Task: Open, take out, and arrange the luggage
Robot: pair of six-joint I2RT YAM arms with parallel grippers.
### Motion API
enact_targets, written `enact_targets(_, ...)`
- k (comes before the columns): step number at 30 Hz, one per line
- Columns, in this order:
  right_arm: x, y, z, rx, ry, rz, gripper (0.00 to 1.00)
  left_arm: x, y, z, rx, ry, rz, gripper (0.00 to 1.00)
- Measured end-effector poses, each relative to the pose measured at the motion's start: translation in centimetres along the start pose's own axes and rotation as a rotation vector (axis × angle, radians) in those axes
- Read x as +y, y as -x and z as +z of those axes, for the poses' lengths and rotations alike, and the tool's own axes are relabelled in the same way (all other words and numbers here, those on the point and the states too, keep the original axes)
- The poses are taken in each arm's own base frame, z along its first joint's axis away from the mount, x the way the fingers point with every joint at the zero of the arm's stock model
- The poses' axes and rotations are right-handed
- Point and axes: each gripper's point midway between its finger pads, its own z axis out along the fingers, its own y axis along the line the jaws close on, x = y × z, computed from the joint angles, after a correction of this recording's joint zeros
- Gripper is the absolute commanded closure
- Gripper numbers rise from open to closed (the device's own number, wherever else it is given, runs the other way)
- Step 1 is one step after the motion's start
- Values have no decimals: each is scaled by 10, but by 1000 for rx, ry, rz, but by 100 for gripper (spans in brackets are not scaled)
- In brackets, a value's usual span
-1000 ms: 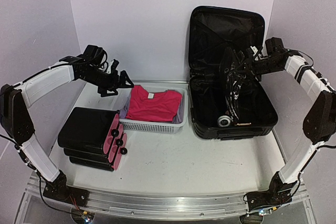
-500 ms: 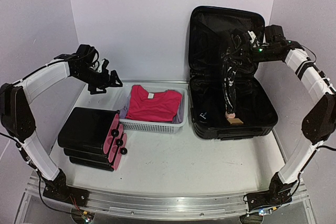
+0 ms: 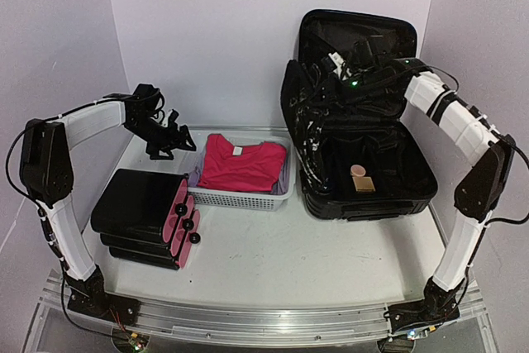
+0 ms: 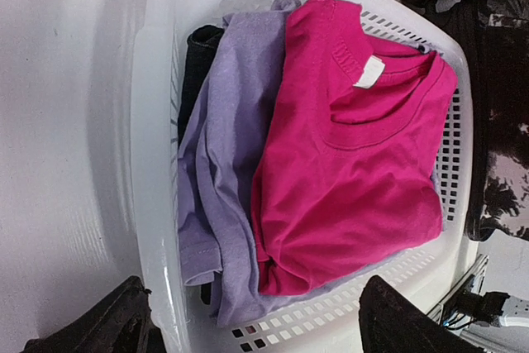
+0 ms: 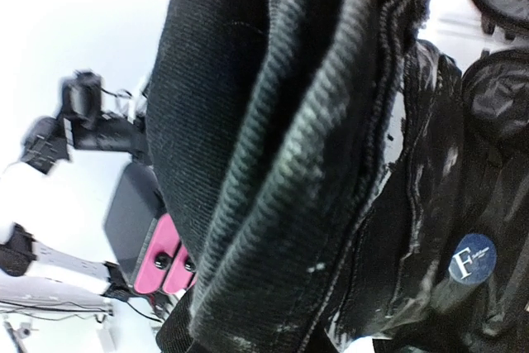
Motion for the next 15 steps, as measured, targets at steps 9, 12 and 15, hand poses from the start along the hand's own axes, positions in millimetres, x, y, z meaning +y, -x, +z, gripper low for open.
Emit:
enact_targets(9,14,-39,47,67,-192,-97,100,1,-2,2,3,-3,9,15)
enact_targets(12,20,-46,62,72,-226,-113,100,3,-9,9,17,-17,0,17)
enact_targets(15,26,-52,82,77,-248,-112,100,3,-12,14,13,-42,-3,19)
